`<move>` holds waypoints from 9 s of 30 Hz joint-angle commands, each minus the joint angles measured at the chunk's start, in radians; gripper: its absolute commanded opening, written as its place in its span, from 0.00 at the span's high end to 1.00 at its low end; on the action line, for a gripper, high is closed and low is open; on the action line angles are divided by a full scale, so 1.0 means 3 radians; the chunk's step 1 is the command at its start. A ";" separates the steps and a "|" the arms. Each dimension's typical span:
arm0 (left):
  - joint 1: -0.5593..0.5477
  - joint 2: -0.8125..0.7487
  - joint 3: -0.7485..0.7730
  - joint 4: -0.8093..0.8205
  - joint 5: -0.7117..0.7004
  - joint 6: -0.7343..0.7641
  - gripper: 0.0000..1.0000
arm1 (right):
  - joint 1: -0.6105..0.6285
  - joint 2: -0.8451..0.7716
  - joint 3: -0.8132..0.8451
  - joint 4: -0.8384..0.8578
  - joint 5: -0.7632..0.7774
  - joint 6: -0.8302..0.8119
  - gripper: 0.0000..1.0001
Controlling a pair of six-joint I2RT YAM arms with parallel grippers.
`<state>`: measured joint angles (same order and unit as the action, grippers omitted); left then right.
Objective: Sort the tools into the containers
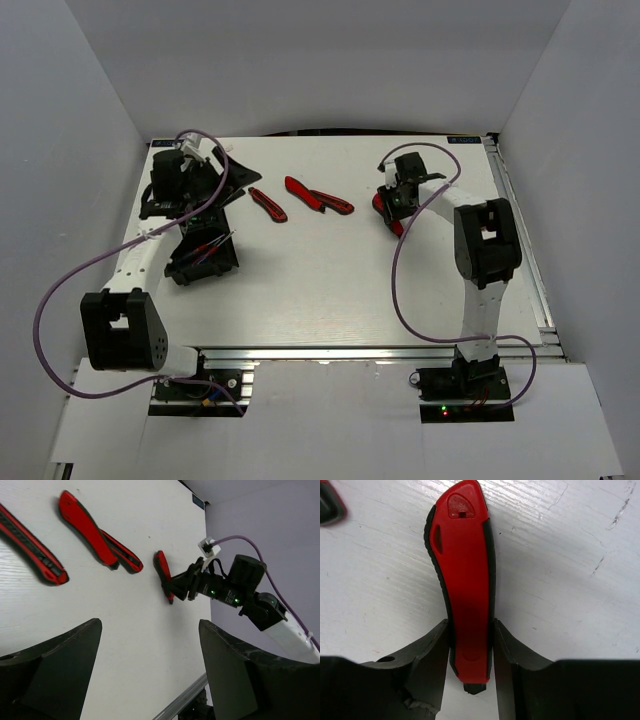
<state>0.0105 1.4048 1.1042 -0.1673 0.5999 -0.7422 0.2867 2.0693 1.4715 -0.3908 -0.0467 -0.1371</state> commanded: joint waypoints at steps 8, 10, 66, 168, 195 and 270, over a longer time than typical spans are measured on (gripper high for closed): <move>-0.0607 0.0379 0.0103 0.0388 0.0036 -0.0287 0.10 | -0.0076 -0.0567 -0.0375 0.0172 -0.0385 0.0109 1.00; -0.0709 0.0456 0.0124 0.0465 0.0025 -0.0343 0.10 | -0.0107 -0.0761 -0.0385 0.0193 -0.0707 0.0120 1.00; -0.1105 0.1613 0.1198 0.0026 0.0296 -0.0221 1.00 | 0.0067 -0.1074 -0.0042 -0.0006 -0.2723 -0.0570 0.11; 0.0886 -0.0592 -0.0740 0.0046 0.0429 -0.0497 0.02 | 0.0599 0.0941 0.1216 -0.0359 -0.0540 -0.1205 0.80; -0.0275 0.0036 -0.0725 0.0956 0.0388 -0.0885 0.02 | 0.0354 -0.0777 -0.0517 0.0208 0.0074 -0.1680 1.00; 0.0947 0.1034 0.0758 0.0312 -0.1795 -0.0215 1.00 | 0.0220 -0.0792 -0.0083 -0.0062 -0.2800 -0.1000 0.11</move>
<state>0.2756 1.7000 1.3228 -0.1692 0.0494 -0.7322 0.3561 1.8778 1.4498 -0.4023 -0.8524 -0.4175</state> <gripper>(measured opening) 0.315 0.895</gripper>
